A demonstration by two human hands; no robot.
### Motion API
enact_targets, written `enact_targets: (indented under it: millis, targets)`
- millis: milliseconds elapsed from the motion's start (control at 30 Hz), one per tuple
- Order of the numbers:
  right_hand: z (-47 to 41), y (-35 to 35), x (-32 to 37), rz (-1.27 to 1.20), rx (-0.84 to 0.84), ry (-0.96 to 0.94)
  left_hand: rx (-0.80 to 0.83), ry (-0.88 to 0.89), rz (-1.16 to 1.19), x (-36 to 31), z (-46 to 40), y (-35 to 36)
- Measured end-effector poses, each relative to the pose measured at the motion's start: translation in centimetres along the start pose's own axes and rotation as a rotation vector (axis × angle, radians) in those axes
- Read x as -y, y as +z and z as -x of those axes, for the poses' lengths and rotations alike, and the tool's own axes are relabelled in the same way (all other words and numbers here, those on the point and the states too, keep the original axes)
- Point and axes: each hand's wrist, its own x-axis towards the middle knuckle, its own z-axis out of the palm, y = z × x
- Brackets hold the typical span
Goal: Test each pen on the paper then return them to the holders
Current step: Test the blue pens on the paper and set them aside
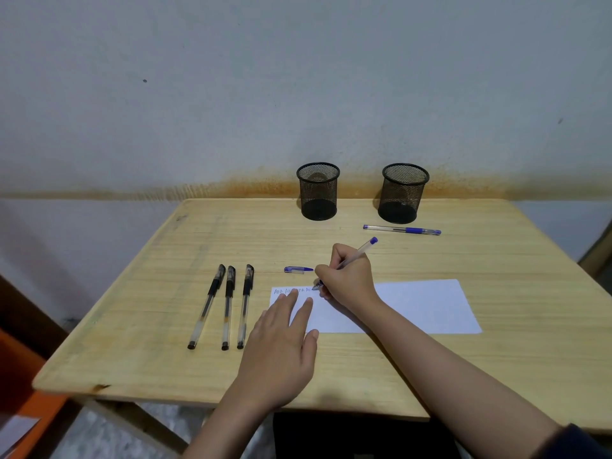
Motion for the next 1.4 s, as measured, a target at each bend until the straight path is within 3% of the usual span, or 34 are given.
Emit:
enact_targets:
  millis: [433, 667, 833, 933, 1067, 1167, 1333, 1400]
  targets:
    - [-0.3, -0.1, -0.4, -0.079, -0.027, 0.053, 0.06, -0.014, 0.012, -0.2, 0.0, -0.6]
    - [-0.7, -1.2, 0.3, -0.507, -0.042, 0.225, 0.163, -0.014, -0.044, -0.4, -1.9, -3.4]
    - [-0.5, -1.6, 1.1, -0.519, -0.015, 0.275, 0.021, -0.114, 0.141, 0.7, -6.2, -5.2]
    - [-0.6, -2.0, 1.7, -0.497, -0.03, 0.284, -0.057, -0.13, 0.113, 1.7, -8.9, -4.7]
    - [-0.4, -3.1, 3.0, -0.584, -0.006, 0.272, -0.056, -0.122, 0.111, 2.4, -10.7, -3.9]
    - [0.3, -4.1, 3.7, -0.512, 0.021, 0.203, -0.054, -0.108, 0.112, 2.5, -11.1, -3.6]
    - [1.3, -5.2, 3.7, -0.29, 0.015, 0.074, -0.132, -0.199, 0.594, 0.9, -10.2, -4.6]
    - [1.5, -5.5, 3.5, -0.239, 0.009, 0.036, -0.136, -0.176, 0.677, 0.3, -9.6, -5.0]
